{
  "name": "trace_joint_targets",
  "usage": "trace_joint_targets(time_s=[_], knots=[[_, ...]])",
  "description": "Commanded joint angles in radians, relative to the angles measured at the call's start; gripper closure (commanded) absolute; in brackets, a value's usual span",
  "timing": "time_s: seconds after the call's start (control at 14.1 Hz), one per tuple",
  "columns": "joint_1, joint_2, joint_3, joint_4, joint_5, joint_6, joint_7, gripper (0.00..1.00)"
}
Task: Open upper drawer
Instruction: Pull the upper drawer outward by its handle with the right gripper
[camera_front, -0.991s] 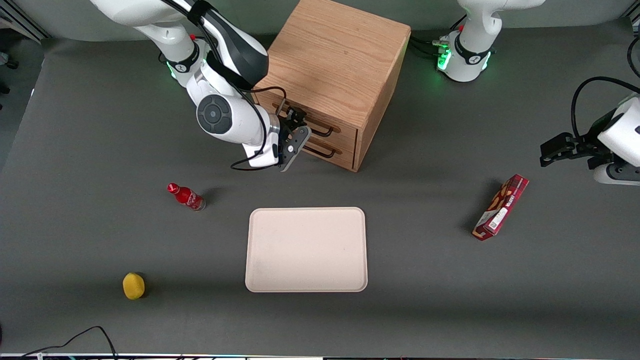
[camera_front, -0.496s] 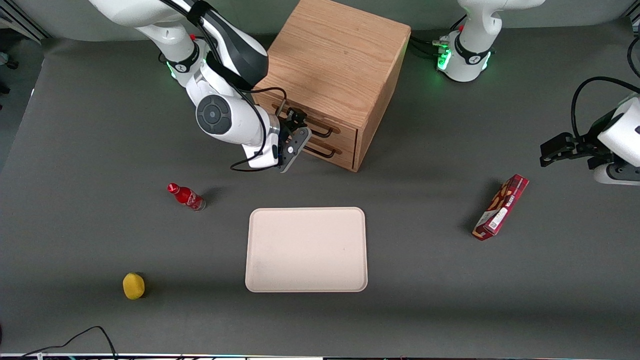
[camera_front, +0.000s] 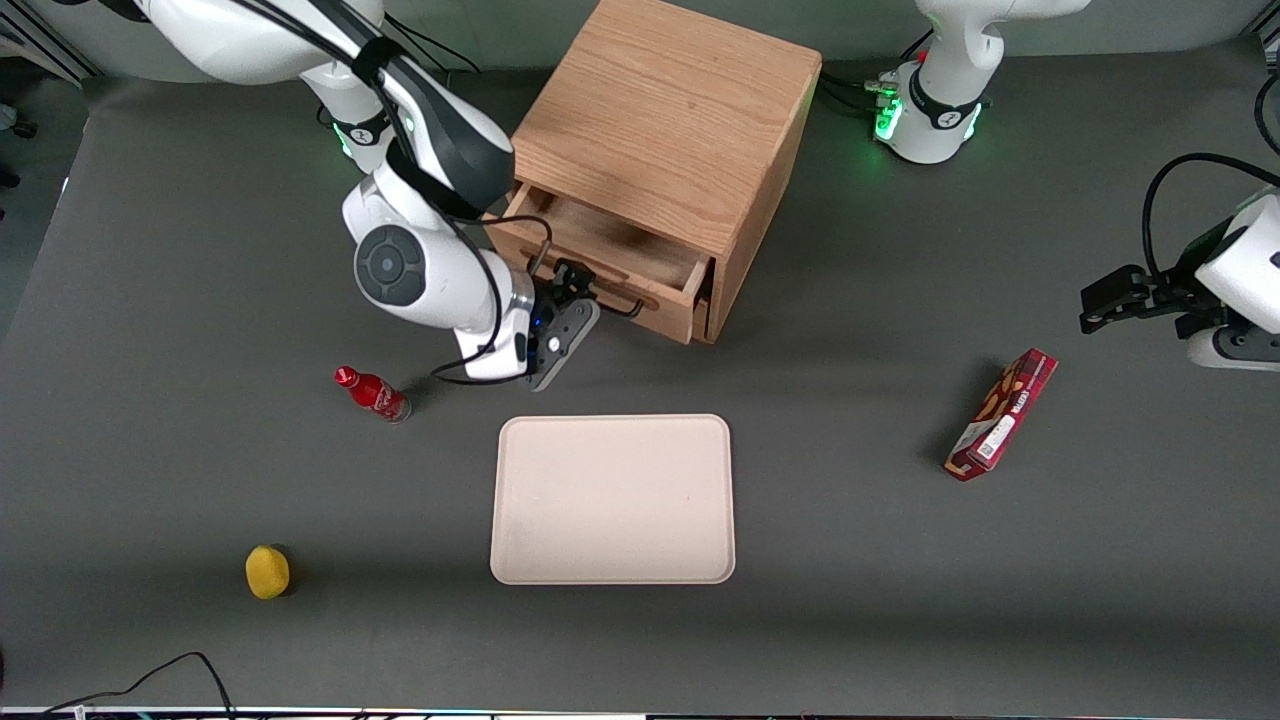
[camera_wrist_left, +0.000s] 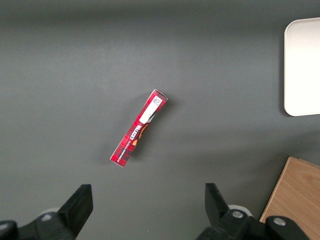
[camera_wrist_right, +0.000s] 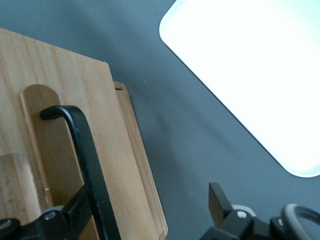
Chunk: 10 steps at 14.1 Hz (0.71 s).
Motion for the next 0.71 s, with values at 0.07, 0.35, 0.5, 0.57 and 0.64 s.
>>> trace_joint_targets(time_s=[0.07,0.35,0.5,0.57,0.64], knots=[[0.004,0.094,-0.005,0.129,-0.082,-0.058,0.018,0.0],[0.004,0.113,-0.045,0.157,-0.085,-0.058,-0.029,0.0],[0.006,0.119,-0.067,0.172,-0.085,-0.069,-0.045,0.0],[0.006,0.122,-0.074,0.188,-0.087,-0.08,-0.054,0.0],[0.006,0.134,-0.08,0.202,-0.087,-0.095,-0.062,0.0]])
